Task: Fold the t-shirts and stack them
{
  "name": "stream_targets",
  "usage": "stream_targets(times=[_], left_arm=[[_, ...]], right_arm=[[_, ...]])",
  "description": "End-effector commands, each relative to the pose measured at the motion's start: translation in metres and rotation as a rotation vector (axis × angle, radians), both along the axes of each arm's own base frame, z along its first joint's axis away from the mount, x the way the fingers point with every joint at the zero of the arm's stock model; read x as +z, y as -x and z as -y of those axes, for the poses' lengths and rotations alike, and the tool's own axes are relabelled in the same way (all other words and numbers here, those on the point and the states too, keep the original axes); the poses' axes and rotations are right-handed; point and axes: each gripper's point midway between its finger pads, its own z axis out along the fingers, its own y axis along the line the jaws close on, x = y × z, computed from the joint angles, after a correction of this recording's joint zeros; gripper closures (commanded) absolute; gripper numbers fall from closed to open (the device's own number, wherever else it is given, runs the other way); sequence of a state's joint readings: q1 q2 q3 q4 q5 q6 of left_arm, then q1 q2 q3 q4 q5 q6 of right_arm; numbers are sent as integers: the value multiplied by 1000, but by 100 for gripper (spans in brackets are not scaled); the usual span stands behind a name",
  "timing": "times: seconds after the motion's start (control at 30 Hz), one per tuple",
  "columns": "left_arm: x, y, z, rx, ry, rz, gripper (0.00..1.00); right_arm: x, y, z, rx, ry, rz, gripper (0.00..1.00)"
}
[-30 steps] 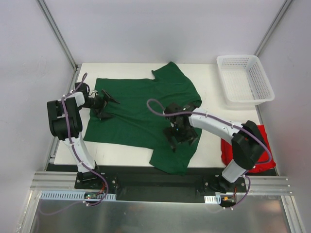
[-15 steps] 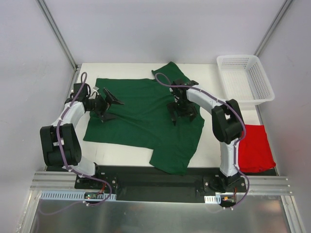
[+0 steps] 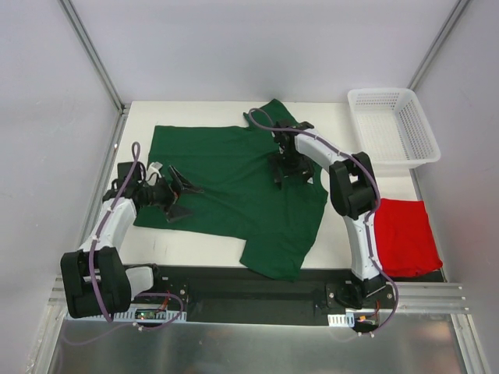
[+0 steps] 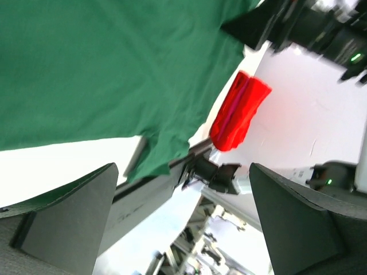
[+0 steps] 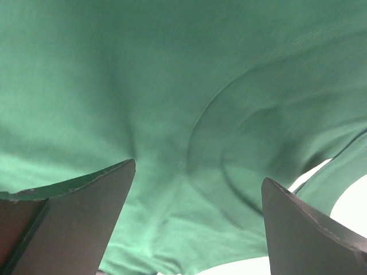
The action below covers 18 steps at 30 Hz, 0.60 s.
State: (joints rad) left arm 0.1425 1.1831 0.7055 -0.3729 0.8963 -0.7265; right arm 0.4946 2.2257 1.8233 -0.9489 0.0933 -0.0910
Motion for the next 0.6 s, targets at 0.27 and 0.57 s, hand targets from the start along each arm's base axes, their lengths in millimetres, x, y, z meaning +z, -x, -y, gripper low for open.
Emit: stream_targets(times=[0.27, 0.57], left_arm=[[-76, 28, 2, -22, -15, -249, 1], [-101, 22, 0, -63, -11, -337, 1]], right_arm=[[-14, -28, 38, -90, 5, -63, 4], [-10, -46, 38, -116, -52, -79, 4]])
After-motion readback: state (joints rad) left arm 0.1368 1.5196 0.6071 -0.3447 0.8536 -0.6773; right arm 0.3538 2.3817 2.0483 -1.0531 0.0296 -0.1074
